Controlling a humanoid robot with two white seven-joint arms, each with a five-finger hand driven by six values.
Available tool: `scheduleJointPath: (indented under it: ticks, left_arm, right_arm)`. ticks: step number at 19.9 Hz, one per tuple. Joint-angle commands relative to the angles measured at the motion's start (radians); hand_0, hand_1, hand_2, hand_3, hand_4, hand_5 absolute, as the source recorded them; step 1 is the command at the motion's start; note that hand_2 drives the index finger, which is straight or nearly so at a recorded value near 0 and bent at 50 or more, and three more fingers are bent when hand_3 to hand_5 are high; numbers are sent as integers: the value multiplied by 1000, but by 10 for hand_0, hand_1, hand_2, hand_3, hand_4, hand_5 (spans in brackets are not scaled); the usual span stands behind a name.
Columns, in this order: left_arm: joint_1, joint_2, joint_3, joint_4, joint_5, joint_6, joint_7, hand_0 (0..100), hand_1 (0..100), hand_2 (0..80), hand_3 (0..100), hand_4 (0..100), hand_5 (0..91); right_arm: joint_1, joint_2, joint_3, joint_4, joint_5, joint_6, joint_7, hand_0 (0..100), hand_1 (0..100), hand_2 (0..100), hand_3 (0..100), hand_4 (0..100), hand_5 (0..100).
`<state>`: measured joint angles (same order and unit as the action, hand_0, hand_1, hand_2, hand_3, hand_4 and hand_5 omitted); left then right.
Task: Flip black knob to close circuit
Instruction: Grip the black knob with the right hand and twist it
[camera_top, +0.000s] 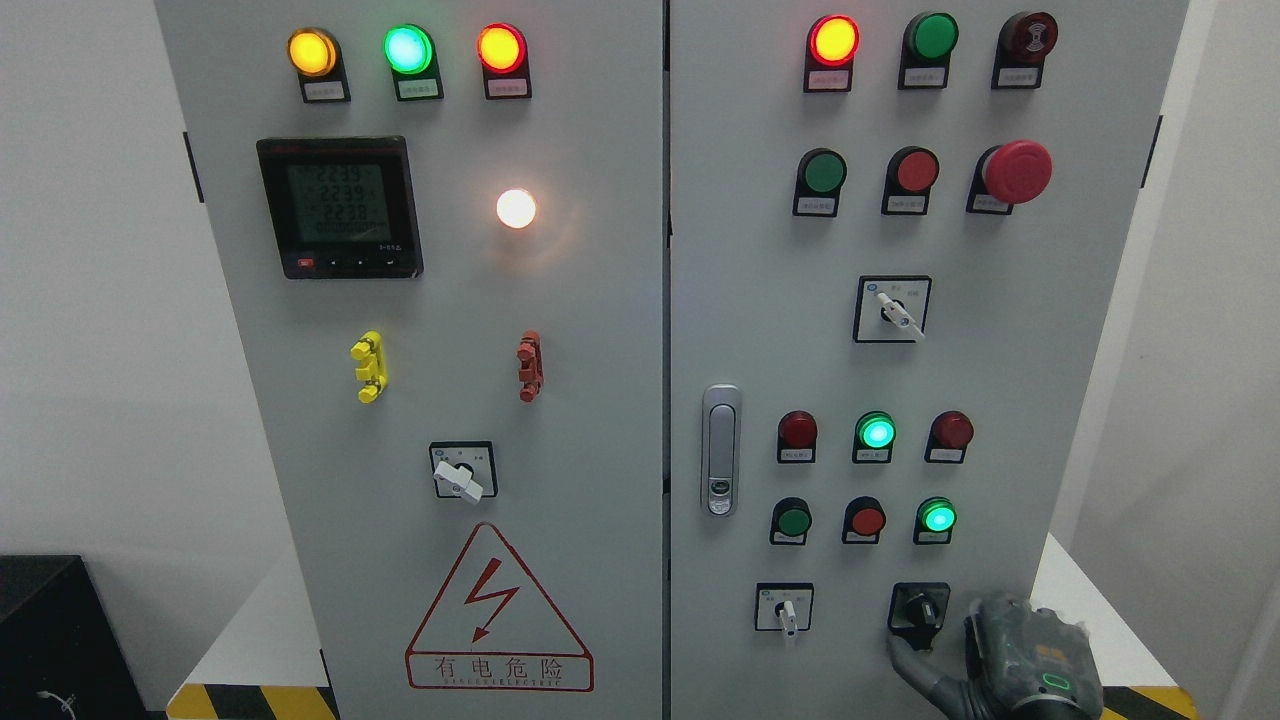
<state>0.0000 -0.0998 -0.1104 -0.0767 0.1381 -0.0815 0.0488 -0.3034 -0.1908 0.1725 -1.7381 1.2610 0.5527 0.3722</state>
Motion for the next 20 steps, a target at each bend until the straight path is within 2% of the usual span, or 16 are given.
scheduleJointPath:
  ticks: [1,20]
  left_arm:
    - [20,0,0,0,0,0,0,120,556,0,0,0,0]
    - [20,0,0,0,0,0,0,120,556,0,0,0,0]
  right_arm:
    - [-9,1,-4,25,-3,3,1,27,108,925,1000,896,879]
    - [-8,-7,-21,23,-15,10,-3,47,116,924,1000,899,881]
